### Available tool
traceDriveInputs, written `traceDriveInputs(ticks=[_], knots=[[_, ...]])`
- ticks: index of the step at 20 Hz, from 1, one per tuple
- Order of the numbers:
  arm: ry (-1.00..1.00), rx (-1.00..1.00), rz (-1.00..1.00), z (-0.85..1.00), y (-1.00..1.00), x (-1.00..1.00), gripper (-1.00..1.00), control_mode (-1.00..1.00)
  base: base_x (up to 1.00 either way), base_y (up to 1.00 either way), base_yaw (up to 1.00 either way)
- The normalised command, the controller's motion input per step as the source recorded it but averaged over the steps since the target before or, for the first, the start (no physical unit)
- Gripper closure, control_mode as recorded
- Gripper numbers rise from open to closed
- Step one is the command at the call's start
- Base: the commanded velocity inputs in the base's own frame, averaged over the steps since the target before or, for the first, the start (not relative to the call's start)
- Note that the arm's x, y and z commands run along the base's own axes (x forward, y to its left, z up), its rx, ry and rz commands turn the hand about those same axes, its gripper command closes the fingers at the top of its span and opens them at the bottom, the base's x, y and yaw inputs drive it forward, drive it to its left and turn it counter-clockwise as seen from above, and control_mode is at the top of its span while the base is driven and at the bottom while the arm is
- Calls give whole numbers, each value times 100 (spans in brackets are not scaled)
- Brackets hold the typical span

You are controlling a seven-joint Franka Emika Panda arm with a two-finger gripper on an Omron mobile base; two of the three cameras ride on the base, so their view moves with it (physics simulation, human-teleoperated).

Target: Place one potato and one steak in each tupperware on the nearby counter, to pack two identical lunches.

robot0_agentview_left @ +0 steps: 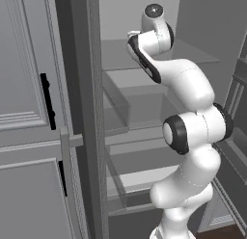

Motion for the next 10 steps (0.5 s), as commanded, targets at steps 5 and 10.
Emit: traceDriveInputs(ticks=[5, 10], knots=[[9, 9, -4, 21, -48, 9, -100, -100, 0, 0, 0], [5, 9, -3, 11, -26, 26, -100, -100, 0, 0, 0]])
